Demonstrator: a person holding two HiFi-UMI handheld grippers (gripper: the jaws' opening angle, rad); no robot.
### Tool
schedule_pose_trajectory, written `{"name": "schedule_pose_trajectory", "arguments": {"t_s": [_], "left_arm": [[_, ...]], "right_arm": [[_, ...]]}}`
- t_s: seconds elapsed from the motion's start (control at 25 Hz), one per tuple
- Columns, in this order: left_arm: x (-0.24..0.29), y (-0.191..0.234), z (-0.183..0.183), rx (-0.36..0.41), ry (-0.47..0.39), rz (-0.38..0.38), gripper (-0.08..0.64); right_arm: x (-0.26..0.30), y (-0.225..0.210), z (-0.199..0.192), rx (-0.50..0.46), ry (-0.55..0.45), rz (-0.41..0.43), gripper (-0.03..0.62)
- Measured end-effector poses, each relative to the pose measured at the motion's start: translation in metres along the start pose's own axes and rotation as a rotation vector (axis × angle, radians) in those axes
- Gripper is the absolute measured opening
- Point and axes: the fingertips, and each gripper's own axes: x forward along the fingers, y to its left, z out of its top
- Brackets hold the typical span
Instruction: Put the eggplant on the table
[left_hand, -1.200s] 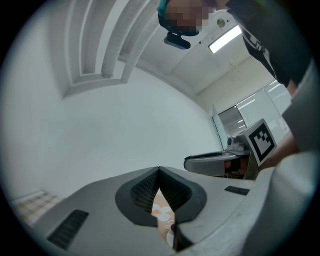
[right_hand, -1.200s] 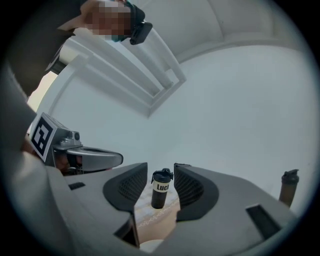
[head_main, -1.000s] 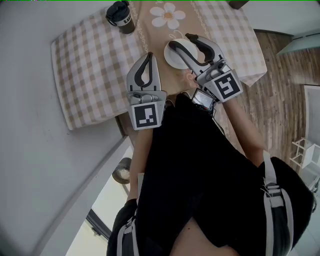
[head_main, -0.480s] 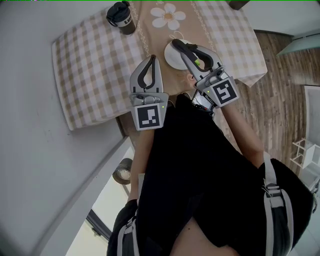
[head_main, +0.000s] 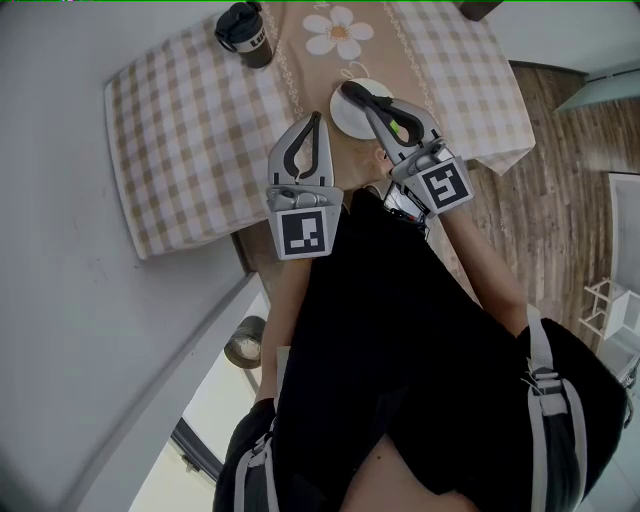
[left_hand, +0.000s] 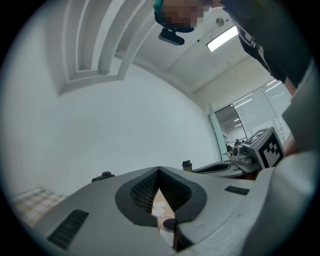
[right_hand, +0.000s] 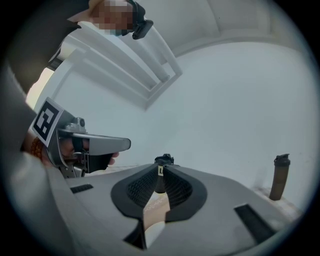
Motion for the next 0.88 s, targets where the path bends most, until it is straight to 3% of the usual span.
{"name": "schedule_pose_trajectory", "arguments": {"t_s": [0.88], "left_arm": [[0.0,-0.005,-0.018,-0.009,0.039,-0.015,0.003]], "right_arm": [[-0.005,-0.002,-0.018,0.012,0.037,-0.006,0.006]]}}
